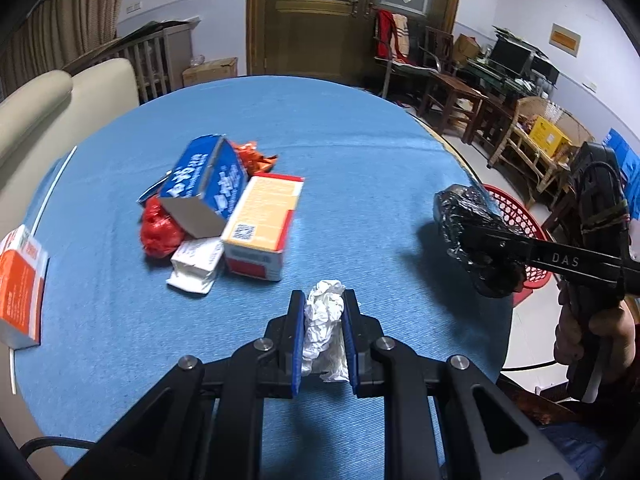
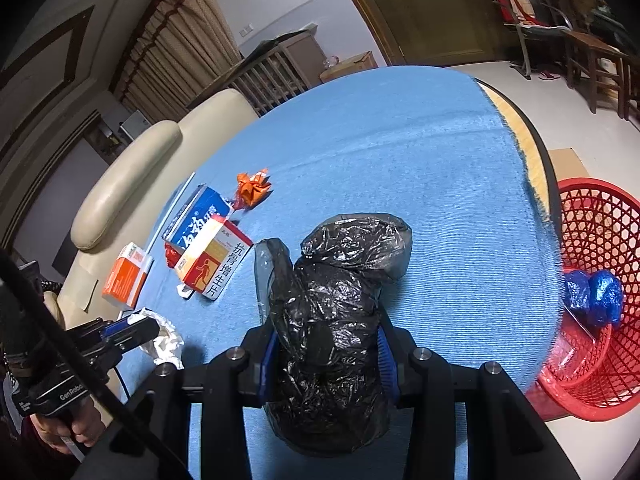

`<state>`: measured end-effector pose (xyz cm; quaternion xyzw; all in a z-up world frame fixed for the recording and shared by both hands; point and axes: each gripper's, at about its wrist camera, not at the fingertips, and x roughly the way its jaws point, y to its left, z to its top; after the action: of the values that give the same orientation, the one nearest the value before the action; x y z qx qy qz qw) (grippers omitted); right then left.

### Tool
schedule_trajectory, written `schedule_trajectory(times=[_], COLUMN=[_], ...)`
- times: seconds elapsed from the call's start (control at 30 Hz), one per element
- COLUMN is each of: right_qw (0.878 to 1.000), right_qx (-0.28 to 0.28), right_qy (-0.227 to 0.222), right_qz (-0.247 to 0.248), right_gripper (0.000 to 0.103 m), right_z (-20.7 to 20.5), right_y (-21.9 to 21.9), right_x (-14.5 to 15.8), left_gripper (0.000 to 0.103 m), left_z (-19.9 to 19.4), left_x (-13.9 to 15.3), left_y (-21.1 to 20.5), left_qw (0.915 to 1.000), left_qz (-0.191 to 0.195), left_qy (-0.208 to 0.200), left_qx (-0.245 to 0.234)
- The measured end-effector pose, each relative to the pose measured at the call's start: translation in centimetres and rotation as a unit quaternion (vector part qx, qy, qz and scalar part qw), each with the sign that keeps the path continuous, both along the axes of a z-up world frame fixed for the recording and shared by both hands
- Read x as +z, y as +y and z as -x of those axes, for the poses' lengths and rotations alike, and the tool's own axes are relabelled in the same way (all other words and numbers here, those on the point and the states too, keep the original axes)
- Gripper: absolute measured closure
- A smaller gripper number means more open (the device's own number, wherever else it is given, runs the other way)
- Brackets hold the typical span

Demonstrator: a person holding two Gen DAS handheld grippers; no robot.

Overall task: Collect trash
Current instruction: 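Carry the black bag with the right gripper toward the red basket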

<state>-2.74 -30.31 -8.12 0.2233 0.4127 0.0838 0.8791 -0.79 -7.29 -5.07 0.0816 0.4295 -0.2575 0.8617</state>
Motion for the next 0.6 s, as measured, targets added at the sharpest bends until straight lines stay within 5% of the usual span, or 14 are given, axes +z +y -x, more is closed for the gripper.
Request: schedule_trajectory(times=[0.6], right_qw=[0.996], right_qx=[-0.09], right_qy=[0.003], right_qz=[-0.008], right_gripper=[0.058], right_z=[2.3], right_y=[-7.2], right_x=[-0.3], left_gripper=[0.084], left_z=[0.9], left_x=[-0.3], left_y=[-4.3], left_qw=[0.9985], left_qz=[-0.012], left_qy=[0.009], left_qx=[-0.052])
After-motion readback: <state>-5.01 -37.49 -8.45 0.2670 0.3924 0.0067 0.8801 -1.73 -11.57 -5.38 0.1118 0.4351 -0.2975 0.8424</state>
